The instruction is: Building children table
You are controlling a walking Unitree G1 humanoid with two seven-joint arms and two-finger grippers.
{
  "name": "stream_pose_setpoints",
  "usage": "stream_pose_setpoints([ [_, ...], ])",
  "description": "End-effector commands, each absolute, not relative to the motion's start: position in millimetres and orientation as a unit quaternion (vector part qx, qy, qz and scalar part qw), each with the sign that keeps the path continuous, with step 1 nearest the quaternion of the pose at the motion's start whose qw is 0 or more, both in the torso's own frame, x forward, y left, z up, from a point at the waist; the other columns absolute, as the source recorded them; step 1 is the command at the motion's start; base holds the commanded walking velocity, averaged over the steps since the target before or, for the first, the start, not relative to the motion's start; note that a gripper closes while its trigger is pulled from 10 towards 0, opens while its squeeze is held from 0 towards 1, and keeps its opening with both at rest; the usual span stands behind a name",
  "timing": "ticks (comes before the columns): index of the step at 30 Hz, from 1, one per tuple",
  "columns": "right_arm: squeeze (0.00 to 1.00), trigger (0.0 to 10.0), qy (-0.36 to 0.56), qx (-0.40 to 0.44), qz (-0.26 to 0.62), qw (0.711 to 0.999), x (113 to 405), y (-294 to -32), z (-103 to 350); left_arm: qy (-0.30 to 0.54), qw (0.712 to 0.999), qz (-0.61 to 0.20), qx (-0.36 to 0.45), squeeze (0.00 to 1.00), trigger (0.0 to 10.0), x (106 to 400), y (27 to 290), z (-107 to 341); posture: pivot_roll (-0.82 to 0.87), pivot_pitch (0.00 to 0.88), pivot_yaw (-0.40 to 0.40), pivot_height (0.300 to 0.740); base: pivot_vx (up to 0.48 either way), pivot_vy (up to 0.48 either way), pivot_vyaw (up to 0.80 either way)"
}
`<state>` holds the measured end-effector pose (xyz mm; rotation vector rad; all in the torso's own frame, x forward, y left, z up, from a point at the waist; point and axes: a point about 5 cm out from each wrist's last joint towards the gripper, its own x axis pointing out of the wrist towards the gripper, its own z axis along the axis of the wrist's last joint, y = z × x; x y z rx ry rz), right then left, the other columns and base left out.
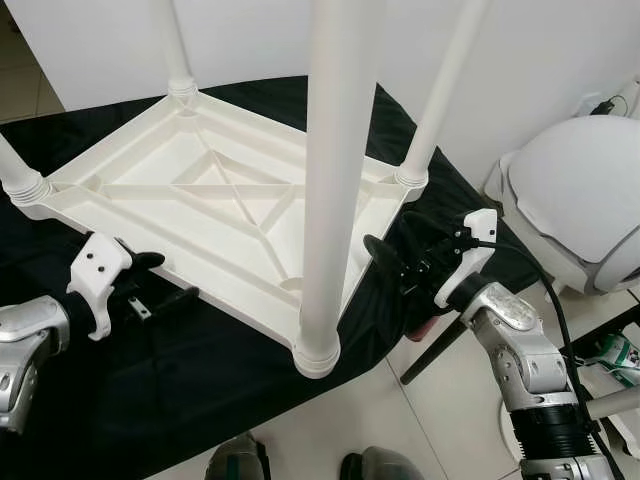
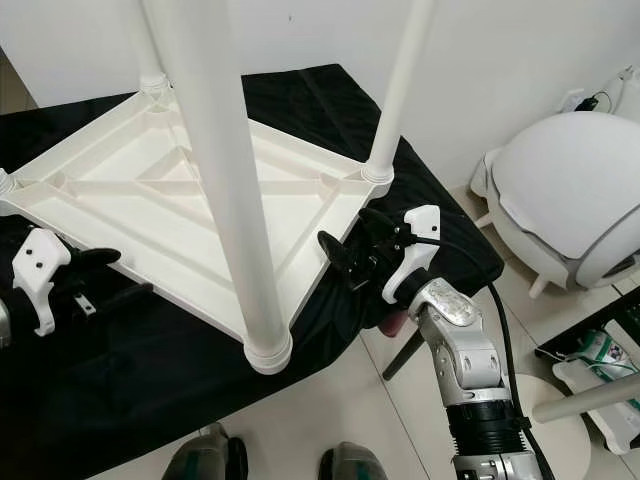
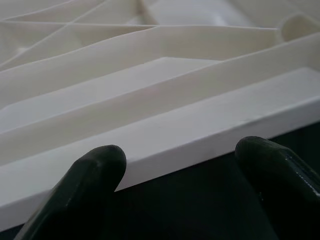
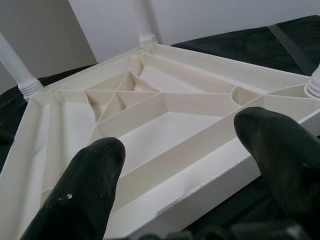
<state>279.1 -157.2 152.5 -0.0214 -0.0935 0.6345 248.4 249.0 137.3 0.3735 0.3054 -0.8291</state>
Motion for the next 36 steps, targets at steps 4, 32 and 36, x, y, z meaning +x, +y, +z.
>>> stream_pose_setpoints([
  [4, 0.00, 10.0, -0.046, -0.021, 0.305, 0.951, 280, -160, 151, 0.133, 0.868, -0.429, 0.213, 0.00, 10.0, 254, 238, 140, -0.02, 0.035, 0.028, 0.740, 0.000, 0.000, 0.00],
  [32, 0.00, 10.0, -0.051, -0.029, 0.290, 0.955, 275, -165, 151, 0.133, 0.823, -0.497, 0.242, 0.00, 10.0, 262, 240, 165, -0.03, 0.046, 0.052, 0.740, 0.000, 0.000, 0.00],
  [36, 0.00, 10.0, -0.050, -0.029, 0.295, 0.954, 276, -164, 151, 0.135, 0.815, -0.503, 0.254, 0.00, 10.0, 259, 241, 165, -0.02, 0.046, 0.048, 0.740, 0.000, 0.000, 0.00],
])
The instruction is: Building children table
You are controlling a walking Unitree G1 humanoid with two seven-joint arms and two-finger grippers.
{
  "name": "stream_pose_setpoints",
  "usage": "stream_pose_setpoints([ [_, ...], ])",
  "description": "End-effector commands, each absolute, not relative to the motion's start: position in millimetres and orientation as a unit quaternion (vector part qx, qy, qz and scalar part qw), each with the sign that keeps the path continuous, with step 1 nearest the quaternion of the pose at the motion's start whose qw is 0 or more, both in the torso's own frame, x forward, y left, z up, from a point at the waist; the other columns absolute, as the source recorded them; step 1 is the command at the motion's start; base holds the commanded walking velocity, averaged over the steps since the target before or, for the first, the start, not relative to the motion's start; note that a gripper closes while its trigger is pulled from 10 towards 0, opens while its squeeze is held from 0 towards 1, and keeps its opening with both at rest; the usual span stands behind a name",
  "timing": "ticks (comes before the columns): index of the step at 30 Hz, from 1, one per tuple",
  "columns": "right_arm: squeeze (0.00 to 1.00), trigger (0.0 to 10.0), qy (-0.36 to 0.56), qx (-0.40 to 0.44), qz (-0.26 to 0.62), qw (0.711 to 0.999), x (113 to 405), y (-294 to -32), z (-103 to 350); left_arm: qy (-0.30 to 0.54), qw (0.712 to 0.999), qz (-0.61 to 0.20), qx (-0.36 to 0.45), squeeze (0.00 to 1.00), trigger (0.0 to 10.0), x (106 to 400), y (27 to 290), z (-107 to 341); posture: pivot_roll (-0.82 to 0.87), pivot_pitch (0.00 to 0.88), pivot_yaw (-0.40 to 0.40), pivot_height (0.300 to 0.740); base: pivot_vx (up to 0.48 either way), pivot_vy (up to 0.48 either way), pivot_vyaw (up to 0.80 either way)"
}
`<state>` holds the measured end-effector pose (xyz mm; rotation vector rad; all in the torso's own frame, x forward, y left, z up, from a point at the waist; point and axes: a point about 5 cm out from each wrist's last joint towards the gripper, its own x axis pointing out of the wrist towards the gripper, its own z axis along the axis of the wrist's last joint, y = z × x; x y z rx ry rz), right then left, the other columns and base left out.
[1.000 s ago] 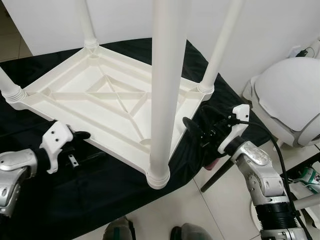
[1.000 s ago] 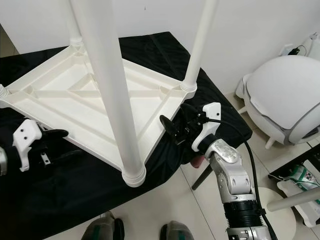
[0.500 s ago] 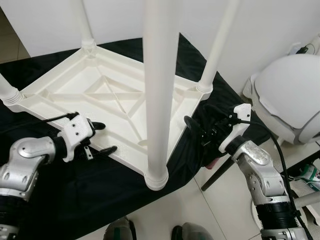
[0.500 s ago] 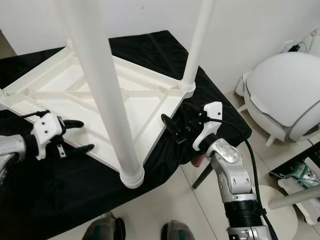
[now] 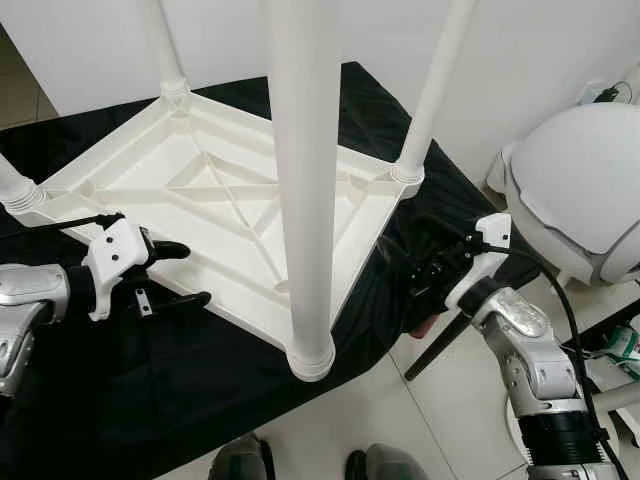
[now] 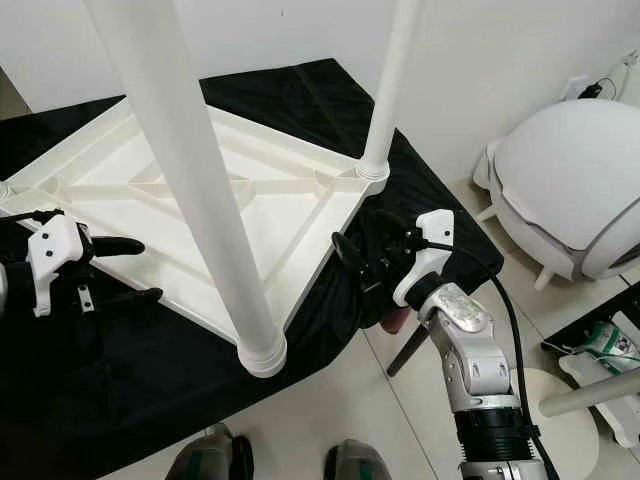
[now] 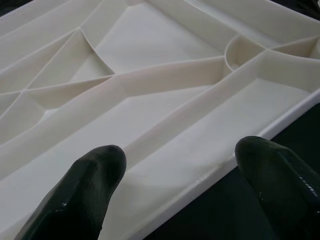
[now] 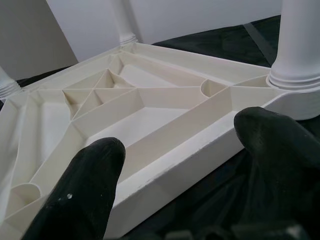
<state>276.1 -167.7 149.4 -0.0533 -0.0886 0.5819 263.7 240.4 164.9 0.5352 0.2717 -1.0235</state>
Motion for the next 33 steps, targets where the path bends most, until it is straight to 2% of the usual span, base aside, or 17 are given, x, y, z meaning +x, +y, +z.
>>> stream_pose_setpoints([
  [1, 0.00, 10.0, -0.050, -0.028, 0.297, 0.953, 276, -163, 151, 0.137, 0.813, -0.504, 0.255, 0.00, 10.0, 258, 240, 164, -0.02, 0.046, 0.046, 0.740, 0.000, 0.000, 0.00],
  [8, 0.00, 10.0, -0.052, -0.030, 0.303, 0.951, 277, -162, 153, 0.153, 0.793, -0.517, 0.284, 0.00, 10.0, 254, 237, 151, -0.02, 0.051, 0.043, 0.740, 0.000, 0.000, 0.00],
  [25, 0.00, 10.0, -0.045, -0.021, 0.306, 0.951, 266, -158, 150, 0.157, 0.785, -0.510, 0.314, 0.00, 10.0, 273, 227, 138, -0.06, 0.069, 0.067, 0.740, 0.000, 0.000, 0.00],
  [28, 0.00, 10.0, -0.045, -0.021, 0.296, 0.954, 264, -160, 150, 0.169, 0.760, -0.521, 0.350, 0.00, 10.0, 276, 227, 131, -0.07, 0.074, 0.077, 0.740, 0.000, 0.000, 0.00],
  [32, 0.00, 10.0, -0.044, -0.020, 0.294, 0.955, 263, -160, 149, 0.181, 0.752, -0.530, 0.348, 0.00, 10.0, 277, 227, 128, -0.07, 0.075, 0.082, 0.740, 0.000, 0.000, 0.00],
  [33, 0.00, 10.0, -0.044, -0.020, 0.293, 0.955, 262, -160, 148, 0.185, 0.750, -0.534, 0.343, 0.00, 2.8, 277, 228, 128, -0.07, 0.077, 0.085, 0.740, 0.000, 0.000, 0.00],
])
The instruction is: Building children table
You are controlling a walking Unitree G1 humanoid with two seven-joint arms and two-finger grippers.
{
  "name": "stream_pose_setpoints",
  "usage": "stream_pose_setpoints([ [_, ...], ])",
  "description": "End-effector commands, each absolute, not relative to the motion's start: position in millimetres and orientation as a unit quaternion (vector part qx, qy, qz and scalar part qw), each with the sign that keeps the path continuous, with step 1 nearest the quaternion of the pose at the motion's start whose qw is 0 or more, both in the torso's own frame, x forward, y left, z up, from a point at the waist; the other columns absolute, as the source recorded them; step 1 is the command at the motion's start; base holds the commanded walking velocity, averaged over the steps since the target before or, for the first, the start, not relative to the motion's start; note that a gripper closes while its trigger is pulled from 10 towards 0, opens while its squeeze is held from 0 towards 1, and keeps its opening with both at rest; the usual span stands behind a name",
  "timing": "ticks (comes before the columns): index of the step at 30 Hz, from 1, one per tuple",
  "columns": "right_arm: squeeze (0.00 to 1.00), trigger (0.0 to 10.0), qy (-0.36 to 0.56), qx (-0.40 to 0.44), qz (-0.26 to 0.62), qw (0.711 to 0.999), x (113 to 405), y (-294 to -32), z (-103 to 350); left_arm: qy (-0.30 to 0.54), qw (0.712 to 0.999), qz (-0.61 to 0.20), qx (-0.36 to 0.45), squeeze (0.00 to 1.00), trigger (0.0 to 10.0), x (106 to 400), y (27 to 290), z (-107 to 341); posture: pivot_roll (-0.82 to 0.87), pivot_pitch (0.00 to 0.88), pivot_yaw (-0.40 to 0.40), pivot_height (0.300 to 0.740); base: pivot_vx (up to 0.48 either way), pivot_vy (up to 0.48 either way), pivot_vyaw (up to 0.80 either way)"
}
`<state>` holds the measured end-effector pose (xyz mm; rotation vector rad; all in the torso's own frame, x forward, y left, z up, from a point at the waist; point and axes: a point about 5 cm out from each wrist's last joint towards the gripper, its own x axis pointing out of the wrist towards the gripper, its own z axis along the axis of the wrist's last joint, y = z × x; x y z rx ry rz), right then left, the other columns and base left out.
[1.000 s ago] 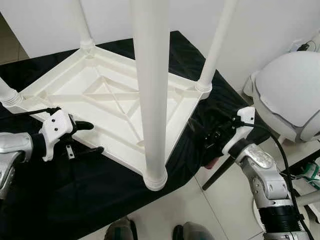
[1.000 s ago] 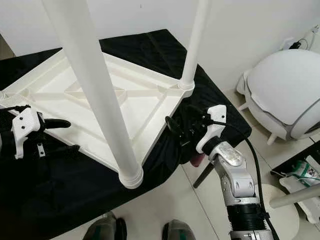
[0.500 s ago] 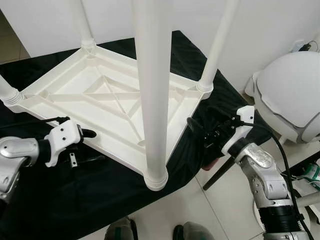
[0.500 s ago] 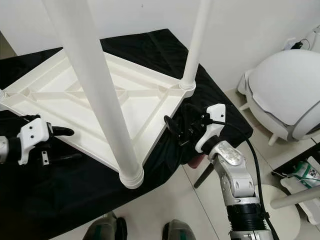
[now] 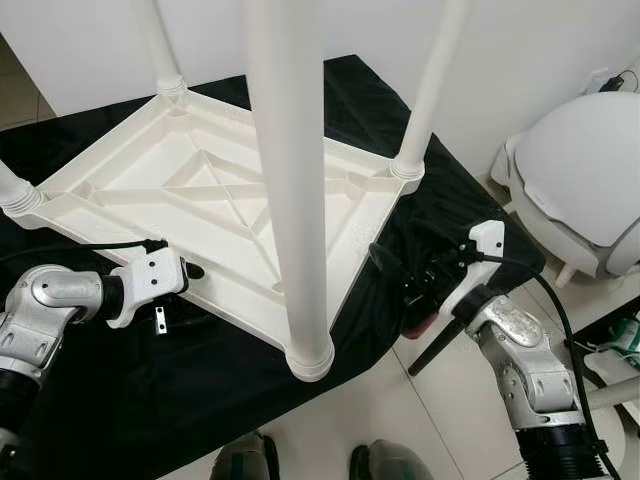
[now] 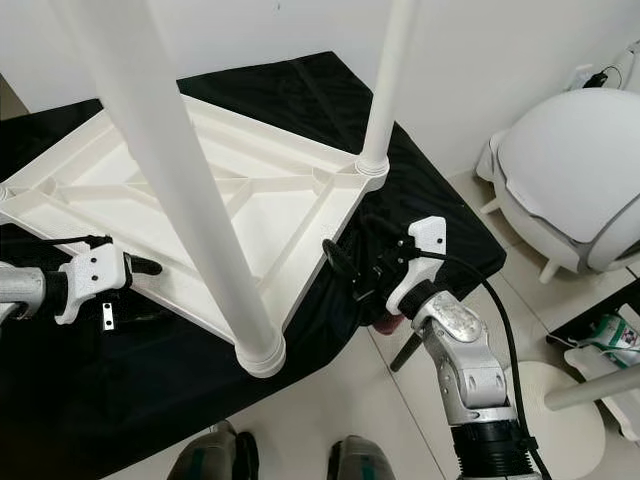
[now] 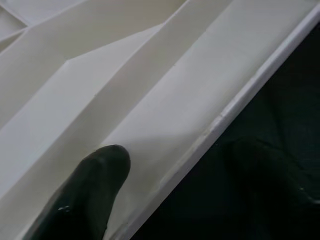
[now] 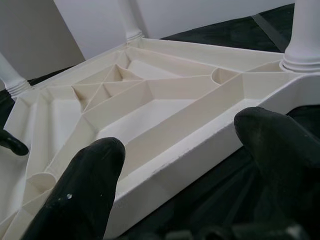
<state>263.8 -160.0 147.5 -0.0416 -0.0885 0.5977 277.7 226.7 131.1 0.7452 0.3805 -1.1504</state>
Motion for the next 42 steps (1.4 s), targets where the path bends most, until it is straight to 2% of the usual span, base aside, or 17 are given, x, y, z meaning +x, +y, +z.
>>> stream_pose_setpoints([
  [1, 0.00, 10.0, -0.043, -0.019, 0.292, 0.955, 261, -160, 148, 0.187, 0.749, -0.537, 0.339, 0.00, 2.8, 278, 228, 129, -0.07, 0.078, 0.087, 0.740, 0.000, 0.000, 0.00],
  [2, 0.00, 10.0, -0.043, -0.019, 0.291, 0.956, 261, -160, 148, 0.189, 0.751, -0.538, 0.334, 0.00, 0.0, 278, 229, 130, -0.07, 0.078, 0.088, 0.740, 0.000, 0.000, 0.00],
  [21, 0.00, 10.0, -0.041, -0.021, 0.289, 0.956, 262, -160, 148, 0.185, 0.754, -0.538, 0.328, 0.00, 0.0, 280, 234, 130, -0.06, 0.079, 0.077, 0.740, 0.000, 0.000, 0.00],
  [29, 0.00, 10.0, -0.059, 0.006, 0.311, 0.949, 255, -160, 154, 0.190, 0.766, -0.527, 0.314, 0.00, 0.0, 274, 240, 127, -0.06, 0.079, 0.074, 0.740, 0.000, 0.000, 0.00],
  [30, 0.00, 10.0, -0.060, 0.007, 0.319, 0.946, 253, -159, 155, 0.184, 0.777, -0.520, 0.302, 0.00, 0.0, 273, 242, 130, -0.06, 0.081, 0.075, 0.740, 0.000, 0.000, 0.00],
  [32, 0.00, 10.0, -0.060, 0.007, 0.319, 0.946, 253, -159, 155, 0.184, 0.777, -0.520, 0.302, 0.00, 0.0, 273, 242, 130, -0.06, 0.081, 0.075, 0.740, 0.000, 0.000, 0.00],
  [35, 0.00, 10.0, -0.062, 0.005, 0.317, 0.947, 255, -159, 156, 0.160, 0.801, -0.503, 0.285, 0.00, 0.0, 273, 238, 136, -0.05, 0.077, 0.074, 0.740, 0.000, 0.000, 0.00],
  [40, 0.00, 10.0, -0.064, 0.005, 0.313, 0.948, 257, -159, 156, 0.144, 0.815, -0.491, 0.272, 0.00, 0.0, 273, 233, 137, -0.05, 0.075, 0.072, 0.740, 0.000, 0.000, 0.00],
  [41, 0.00, 10.0, -0.066, 0.006, 0.312, 0.948, 259, -158, 157, 0.131, 0.827, -0.481, 0.261, 0.00, 10.0, 275, 225, 135, -0.04, 0.072, 0.068, 0.740, 0.000, 0.000, 0.00],
  [42, 0.00, 10.0, -0.066, 0.006, 0.312, 0.948, 259, -158, 157, 0.131, 0.827, -0.481, 0.261, 0.00, 10.0, 275, 225, 135, -0.04, 0.072, 0.068, 0.740, 0.000, 0.000, 0.00],
])
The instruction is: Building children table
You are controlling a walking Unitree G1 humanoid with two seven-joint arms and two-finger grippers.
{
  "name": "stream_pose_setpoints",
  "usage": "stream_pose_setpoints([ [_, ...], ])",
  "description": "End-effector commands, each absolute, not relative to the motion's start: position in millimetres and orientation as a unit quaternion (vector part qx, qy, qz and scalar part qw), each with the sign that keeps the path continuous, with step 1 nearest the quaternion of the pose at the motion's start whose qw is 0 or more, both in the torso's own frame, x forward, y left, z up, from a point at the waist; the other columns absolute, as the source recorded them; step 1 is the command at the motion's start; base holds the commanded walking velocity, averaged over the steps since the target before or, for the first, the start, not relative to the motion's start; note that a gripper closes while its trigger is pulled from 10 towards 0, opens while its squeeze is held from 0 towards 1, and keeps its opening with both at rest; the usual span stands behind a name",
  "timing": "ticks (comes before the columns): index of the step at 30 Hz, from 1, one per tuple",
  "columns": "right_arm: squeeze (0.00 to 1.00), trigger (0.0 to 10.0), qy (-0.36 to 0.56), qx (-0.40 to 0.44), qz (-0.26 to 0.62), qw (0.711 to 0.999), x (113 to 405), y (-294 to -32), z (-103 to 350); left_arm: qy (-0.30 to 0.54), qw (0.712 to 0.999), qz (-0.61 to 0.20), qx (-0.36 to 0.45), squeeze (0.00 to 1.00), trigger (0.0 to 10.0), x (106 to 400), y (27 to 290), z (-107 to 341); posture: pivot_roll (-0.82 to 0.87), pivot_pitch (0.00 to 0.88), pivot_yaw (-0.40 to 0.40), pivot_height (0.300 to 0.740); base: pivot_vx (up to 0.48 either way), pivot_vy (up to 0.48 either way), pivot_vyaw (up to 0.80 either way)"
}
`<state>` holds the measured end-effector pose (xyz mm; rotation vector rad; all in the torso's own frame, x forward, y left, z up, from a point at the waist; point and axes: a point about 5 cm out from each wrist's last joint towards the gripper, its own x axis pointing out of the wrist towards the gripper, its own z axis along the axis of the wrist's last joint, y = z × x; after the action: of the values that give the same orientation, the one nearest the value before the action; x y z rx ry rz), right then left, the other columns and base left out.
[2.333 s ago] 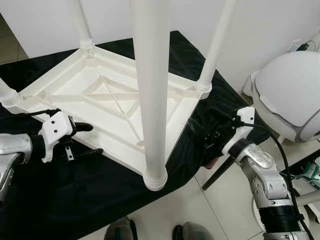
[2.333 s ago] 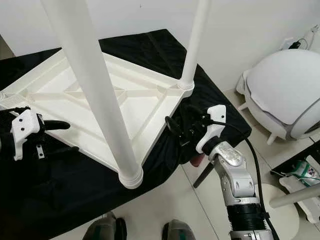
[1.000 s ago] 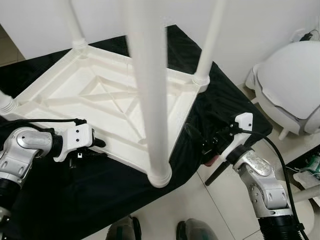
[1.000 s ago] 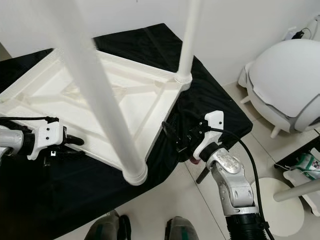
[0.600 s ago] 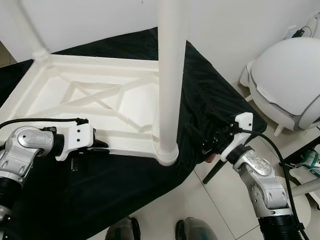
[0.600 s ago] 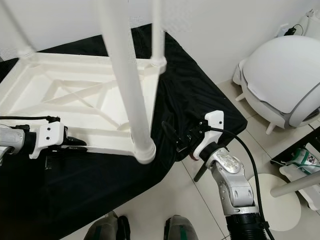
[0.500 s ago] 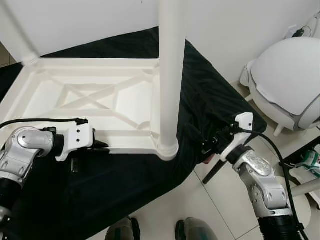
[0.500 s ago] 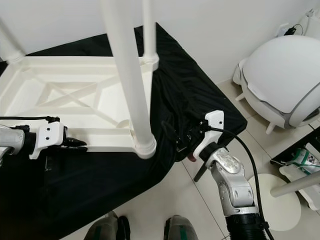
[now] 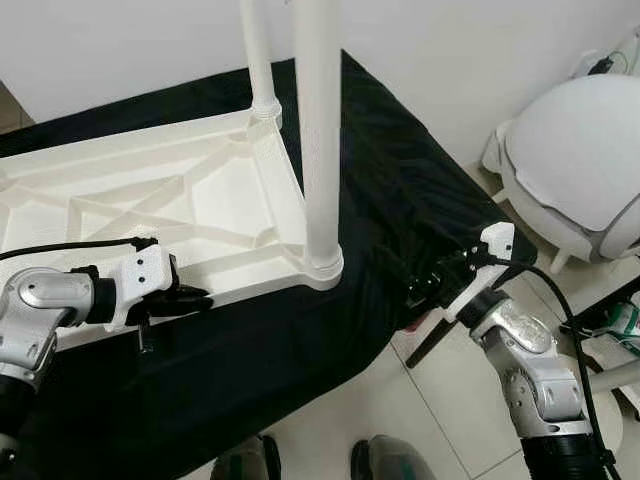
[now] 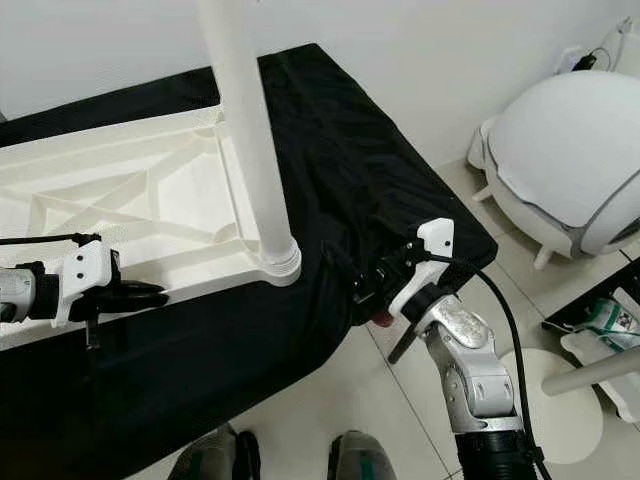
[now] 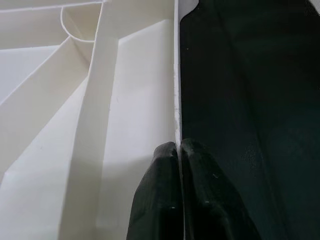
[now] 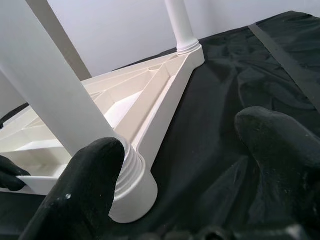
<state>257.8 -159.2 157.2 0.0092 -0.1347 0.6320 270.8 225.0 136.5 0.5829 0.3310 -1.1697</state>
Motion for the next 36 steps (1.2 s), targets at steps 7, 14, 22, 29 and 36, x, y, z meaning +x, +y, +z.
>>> stream_pose_setpoints([
  [7, 0.00, 10.0, -0.070, 0.002, 0.307, 0.949, 265, -157, 159, 0.093, 0.861, -0.459, 0.197, 1.00, 10.0, 274, 190, 128, -0.04, 0.068, 0.056, 0.740, 0.000, 0.000, 0.00],
  [14, 0.00, 10.0, -0.073, 0.005, 0.318, 0.945, 271, -151, 162, 0.054, 0.889, -0.440, 0.112, 1.00, 10.0, 275, 167, 131, -0.04, 0.063, 0.037, 0.740, 0.000, 0.000, 0.00],
  [22, 0.00, 10.0, -0.063, 0.014, 0.343, 0.937, 279, -140, 164, 0.052, 0.897, -0.432, 0.082, 0.00, 10.0, 265, 138, 129, -0.04, 0.062, 0.015, 0.740, 0.000, 0.000, 0.00],
  [29, 0.00, 10.0, -0.052, 0.021, 0.320, 0.946, 292, -141, 167, 0.042, 0.912, -0.404, 0.062, 0.00, 10.0, 270, 122, 141, -0.04, 0.070, 0.004, 0.740, 0.000, 0.000, 0.00],
  [36, 0.00, 10.0, -0.079, 0.000, 0.301, 0.950, 308, -144, 179, 0.061, 0.922, -0.382, 0.026, 0.00, 10.0, 278, 118, 141, -0.04, 0.079, -0.024, 0.740, 0.000, 0.000, 0.00],
])
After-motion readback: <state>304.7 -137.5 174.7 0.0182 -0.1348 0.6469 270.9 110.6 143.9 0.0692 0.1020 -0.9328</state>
